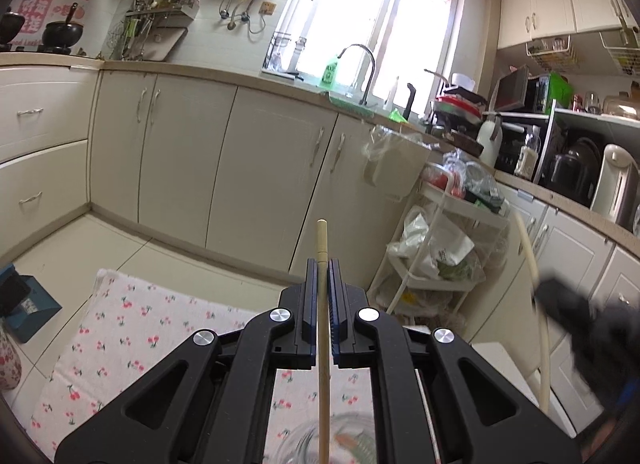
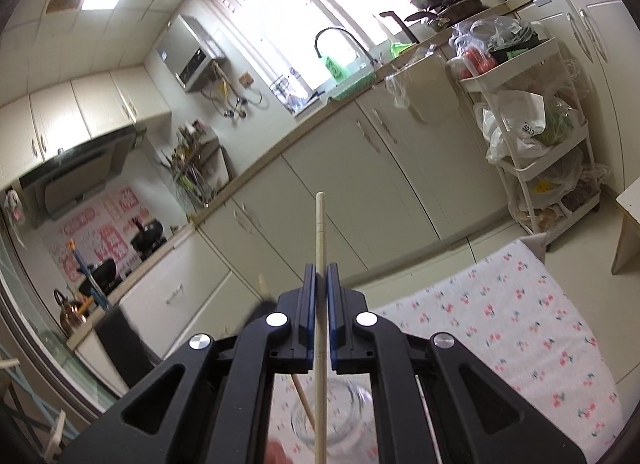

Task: Organize utensils
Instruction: 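Lift the held chopsticks with both grippers and carry them over the glass jar, then lower the chopsticks into the jar and open both grippers, then grasp a loose chopstick with the right gripper while the left gripper grasps another, then lift both held chopsticks upright and carry them over the jar mouth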

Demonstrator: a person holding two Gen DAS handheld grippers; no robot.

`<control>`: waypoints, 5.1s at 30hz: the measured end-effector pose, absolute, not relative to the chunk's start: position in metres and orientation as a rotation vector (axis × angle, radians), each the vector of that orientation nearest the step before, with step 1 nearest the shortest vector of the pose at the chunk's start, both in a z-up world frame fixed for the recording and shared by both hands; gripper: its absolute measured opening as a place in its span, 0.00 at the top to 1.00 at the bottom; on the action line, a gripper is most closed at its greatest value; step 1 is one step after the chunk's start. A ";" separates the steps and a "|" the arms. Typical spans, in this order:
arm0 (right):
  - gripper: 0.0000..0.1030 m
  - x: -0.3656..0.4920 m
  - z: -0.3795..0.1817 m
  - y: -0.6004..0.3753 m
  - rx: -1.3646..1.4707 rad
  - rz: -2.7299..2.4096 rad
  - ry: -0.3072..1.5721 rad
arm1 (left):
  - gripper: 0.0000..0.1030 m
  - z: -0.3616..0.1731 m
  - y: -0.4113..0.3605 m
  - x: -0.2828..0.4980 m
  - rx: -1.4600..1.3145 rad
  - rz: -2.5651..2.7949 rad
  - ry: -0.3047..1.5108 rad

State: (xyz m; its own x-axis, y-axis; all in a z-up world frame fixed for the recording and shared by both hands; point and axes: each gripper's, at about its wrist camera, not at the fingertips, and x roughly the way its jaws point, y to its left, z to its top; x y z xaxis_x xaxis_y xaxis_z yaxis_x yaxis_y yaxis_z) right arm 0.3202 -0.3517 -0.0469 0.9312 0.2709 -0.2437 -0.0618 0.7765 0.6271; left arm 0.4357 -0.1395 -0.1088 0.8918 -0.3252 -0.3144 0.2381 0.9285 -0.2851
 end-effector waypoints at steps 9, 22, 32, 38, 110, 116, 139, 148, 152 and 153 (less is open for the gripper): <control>0.94 0.360 -0.051 -0.331 0.678 0.171 0.253 | 0.95 -0.121 -0.130 0.418 -0.207 -0.333 0.409; 0.94 0.370 -0.088 -0.307 0.559 0.158 0.333 | 0.59 -0.120 -0.113 0.395 -0.204 -0.363 0.458; 0.94 0.342 -0.094 -0.294 0.468 0.172 0.395 | 0.31 -0.118 -0.093 0.366 -0.174 -0.280 0.550; 0.92 0.324 -0.092 -0.283 0.407 0.201 0.454 | 0.22 -0.118 -0.081 0.343 -0.140 -0.223 0.612; 0.89 0.215 -0.190 -0.268 0.148 0.089 1.013 | 0.47 -0.228 -0.098 0.298 0.140 -0.181 1.026; 0.90 0.215 -0.186 -0.265 0.152 0.112 1.006 | 0.80 -0.224 -0.097 0.301 0.100 -0.239 1.039; 0.95 0.233 -0.186 -0.271 0.119 0.079 1.033 | 0.95 -0.226 -0.090 0.306 0.037 -0.327 1.078; 0.95 0.236 -0.190 -0.262 0.029 0.077 1.041 | 0.95 -0.226 -0.099 0.306 0.096 -0.322 1.065; 0.95 0.236 -0.188 -0.272 0.129 0.102 1.045 | 0.95 -0.223 -0.093 0.309 0.057 -0.344 1.082; 0.95 0.236 -0.186 -0.275 0.162 0.110 1.043 | 0.95 -0.221 -0.091 0.309 0.045 -0.348 1.079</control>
